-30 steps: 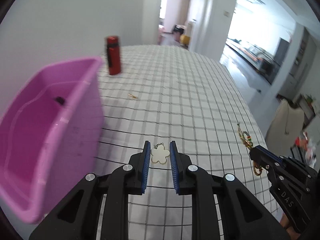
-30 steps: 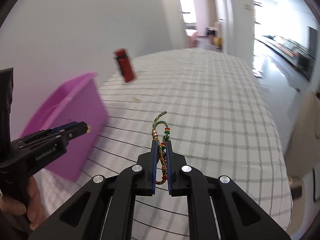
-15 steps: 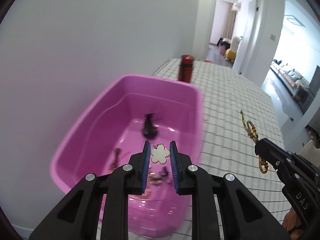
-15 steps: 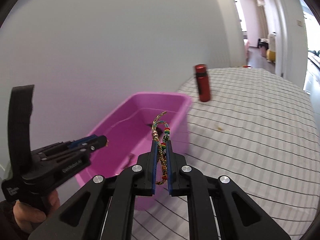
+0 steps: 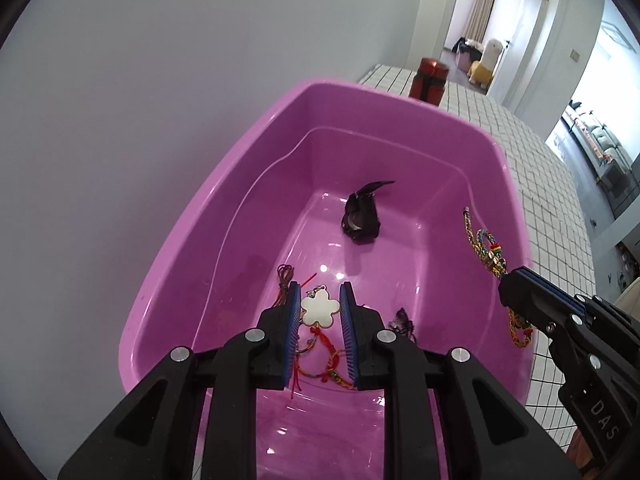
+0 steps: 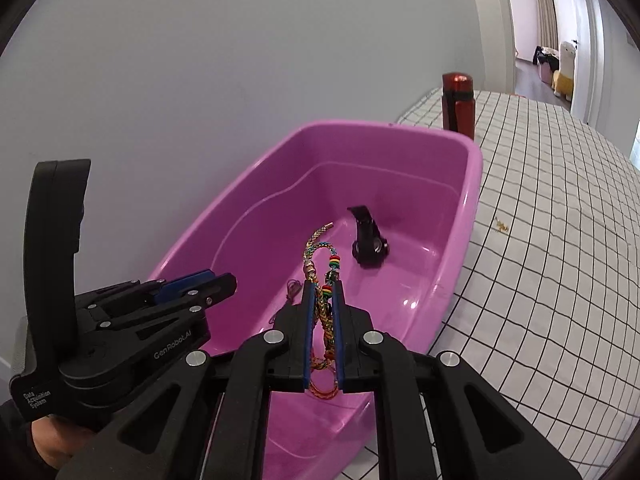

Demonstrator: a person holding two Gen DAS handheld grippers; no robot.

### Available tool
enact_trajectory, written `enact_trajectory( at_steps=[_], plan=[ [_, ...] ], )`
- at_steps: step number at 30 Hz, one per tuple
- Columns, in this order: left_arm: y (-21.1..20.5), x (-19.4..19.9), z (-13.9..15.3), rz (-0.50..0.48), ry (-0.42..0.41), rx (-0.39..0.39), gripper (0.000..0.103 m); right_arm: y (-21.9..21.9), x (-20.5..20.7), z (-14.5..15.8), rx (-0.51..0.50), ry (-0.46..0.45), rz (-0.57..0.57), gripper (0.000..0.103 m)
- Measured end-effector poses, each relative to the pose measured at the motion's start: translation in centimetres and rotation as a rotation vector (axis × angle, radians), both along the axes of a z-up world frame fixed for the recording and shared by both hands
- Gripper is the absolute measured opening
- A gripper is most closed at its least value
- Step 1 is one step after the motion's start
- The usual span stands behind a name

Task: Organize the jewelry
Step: 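Carry the flower charm and bracelet over the pink tub, then open both tools to drop charm and bracelet into the tub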

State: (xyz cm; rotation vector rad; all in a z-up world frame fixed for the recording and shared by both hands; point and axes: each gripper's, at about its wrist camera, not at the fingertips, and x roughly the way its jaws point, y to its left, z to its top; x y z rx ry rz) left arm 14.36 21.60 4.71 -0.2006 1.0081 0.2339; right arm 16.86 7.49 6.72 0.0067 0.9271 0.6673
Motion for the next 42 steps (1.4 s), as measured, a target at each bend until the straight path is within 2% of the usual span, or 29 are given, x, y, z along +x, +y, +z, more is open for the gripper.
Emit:
enact_trajectory(
  at_steps=[4, 6, 7, 8, 9, 11, 12, 18, 24, 42],
  plan=[
    [1.0, 0.4, -0.7, 0.012, 0.027, -0.011, 0.023, 0.9, 0.0, -0.8, -0.028, 0.017, -0.011, 0.009],
    [1.1, 0.3, -0.7, 0.017, 0.03, 0.0, 0.043, 1.4, 0.1, -1.0, -0.049, 0.02, -0.015, 0.01],
    [1.2, 0.2, -0.6, 0.019, 0.026, 0.007, 0.049, 1.5, 0.0, -1.0, -0.058, 0.021, -0.018, 0.012],
    [1.3, 0.0, -0.4, 0.024, 0.023, 0.016, 0.066, 1.3, -0.1, -1.1, -0.061, 0.02, -0.019, 0.021],
    [1.4, -0.2, -0.1, 0.03, 0.016, 0.02, 0.079, 1.3, -0.1, -0.9, -0.061, 0.012, -0.024, 0.026],
    [1.7, -0.5, 0.3, 0.033, 0.008, 0.018, 0.083, 1.2, -0.2, -0.5, -0.064, 0.004, -0.031, 0.028],
    [1.8, -0.4, 0.3, 0.033, 0.012, 0.018, 0.086, 1.1, -0.2, -0.4, -0.067, 0.004, -0.037, 0.033],
    [2.1, -0.7, 0.3, 0.032, 0.066, 0.024, 0.096, 0.6, -0.4, 0.5, -0.06, 0.01, -0.066, 0.051],
    [1.9, -1.1, 0.3, 0.037, 0.092, 0.053, 0.096, -0.2, -0.8, 1.3, -0.055, 0.036, -0.099, 0.061],
    [1.6, -2.2, 1.1, 0.055, 0.098, 0.048, 0.096, -0.8, -2.0, 1.3, -0.084, 0.072, -0.12, 0.063]
  ],
)
